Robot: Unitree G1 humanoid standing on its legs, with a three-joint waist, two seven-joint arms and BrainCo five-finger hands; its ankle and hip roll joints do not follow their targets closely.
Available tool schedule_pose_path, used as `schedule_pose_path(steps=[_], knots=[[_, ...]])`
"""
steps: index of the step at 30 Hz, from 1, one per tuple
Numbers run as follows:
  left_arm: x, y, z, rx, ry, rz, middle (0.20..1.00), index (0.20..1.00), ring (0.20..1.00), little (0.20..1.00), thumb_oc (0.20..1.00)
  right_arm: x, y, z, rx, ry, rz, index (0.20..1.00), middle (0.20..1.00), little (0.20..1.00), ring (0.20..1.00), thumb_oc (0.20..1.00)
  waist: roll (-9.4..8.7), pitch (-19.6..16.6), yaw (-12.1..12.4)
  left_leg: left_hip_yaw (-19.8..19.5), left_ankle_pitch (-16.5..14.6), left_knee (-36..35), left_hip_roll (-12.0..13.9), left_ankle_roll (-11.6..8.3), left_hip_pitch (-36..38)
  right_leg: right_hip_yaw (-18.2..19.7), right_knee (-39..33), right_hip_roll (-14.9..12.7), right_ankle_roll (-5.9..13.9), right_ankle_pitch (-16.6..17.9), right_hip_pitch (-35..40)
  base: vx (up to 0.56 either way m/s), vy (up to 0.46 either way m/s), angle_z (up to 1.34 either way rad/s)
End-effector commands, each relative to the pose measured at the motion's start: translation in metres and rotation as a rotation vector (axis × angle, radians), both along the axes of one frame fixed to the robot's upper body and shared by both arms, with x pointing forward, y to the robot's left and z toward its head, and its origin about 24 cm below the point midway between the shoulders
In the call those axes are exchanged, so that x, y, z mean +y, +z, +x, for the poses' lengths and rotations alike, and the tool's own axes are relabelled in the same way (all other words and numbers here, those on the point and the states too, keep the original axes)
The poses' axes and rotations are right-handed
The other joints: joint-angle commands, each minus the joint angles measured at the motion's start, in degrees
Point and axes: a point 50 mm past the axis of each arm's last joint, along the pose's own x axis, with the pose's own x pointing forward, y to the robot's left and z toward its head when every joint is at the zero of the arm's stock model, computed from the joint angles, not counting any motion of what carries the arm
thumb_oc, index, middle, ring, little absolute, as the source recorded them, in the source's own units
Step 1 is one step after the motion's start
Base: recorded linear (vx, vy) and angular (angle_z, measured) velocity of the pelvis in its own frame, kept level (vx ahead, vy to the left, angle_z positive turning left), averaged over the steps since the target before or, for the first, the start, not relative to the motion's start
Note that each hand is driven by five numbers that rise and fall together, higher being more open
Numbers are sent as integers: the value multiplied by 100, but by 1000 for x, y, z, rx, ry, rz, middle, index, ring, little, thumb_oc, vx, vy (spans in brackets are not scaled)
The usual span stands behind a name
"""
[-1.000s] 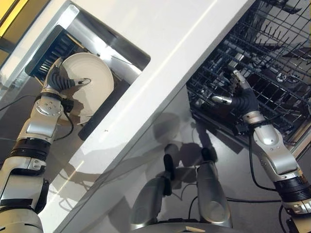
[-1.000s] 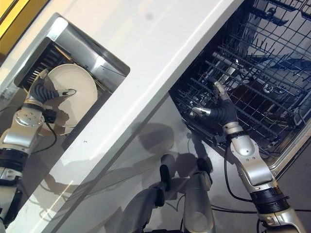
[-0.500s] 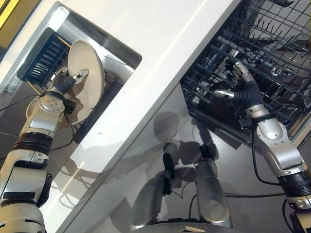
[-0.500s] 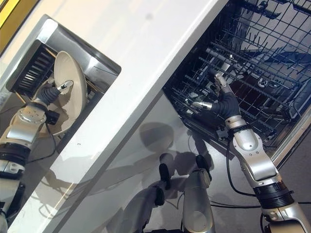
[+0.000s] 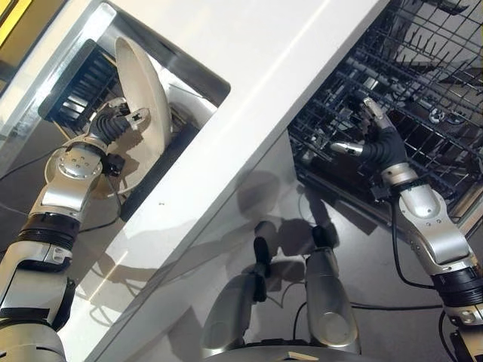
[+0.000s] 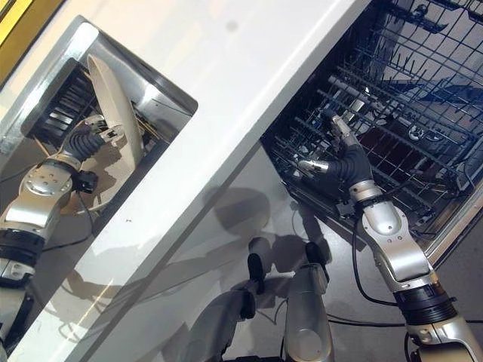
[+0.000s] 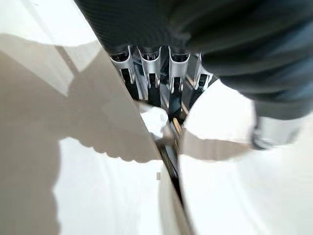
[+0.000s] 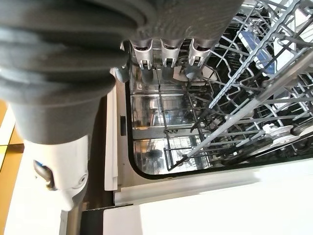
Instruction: Pick up plates and place into dishwasher.
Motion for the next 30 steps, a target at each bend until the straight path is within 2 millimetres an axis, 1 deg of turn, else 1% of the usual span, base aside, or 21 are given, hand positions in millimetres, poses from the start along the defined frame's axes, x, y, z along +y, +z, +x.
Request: schedule_pose_path(steps=[1, 9, 21, 27, 30], knots=[[-38, 0, -1, -47, -196, -9, 200, 200, 200, 200, 200, 4, 30, -8, -172, 34, 55, 1000, 1000, 1000, 1000, 1000, -237, -17, -25, -179, -174, 369, -429, 287, -225, -404, -577, -38, -150, 481, 145, 1, -30, 1], [-35, -1, -4, -74, -170, -22, 200, 200, 200, 200, 200, 3, 28, -9, -175, 31, 73, 1000, 1000, 1000, 1000, 1000, -288, -30, 21, -201, -168, 376, -402, 283, -264, -445, -598, -52, -149, 496, 130, -9, -25, 3], [-25, -2, -13, -195, -87, -106, 200, 200, 200, 200, 200, 1, 23, -10, -173, 21, 82, 1000, 1000, 1000, 1000, 1000, -330, -109, 92, -229, -144, 300, -380, 271, -222, -508, -679, -90, -162, 491, 192, 0, 0, 0], [-20, 1, -18, -298, -16, -179, 200, 200, 200, 200, 200, 3, 20, -10, -165, 19, 94, 1000, 1000, 1000, 1000, 1000, -361, -176, 138, -239, -127, 274, -368, 269, -205, -527, -667, -92, -181, 466, 212, 0, 0, 0], [-18, 5, -21, -379, 33, -235, 200, 200, 200, 200, 200, 4, 16, -10, -154, 25, 99, 1000, 1000, 1000, 1000, 1000, -376, -224, 152, -253, -124, 259, -368, 266, -183, -525, -647, -79, -189, 440, 224, 0, 0, 0]])
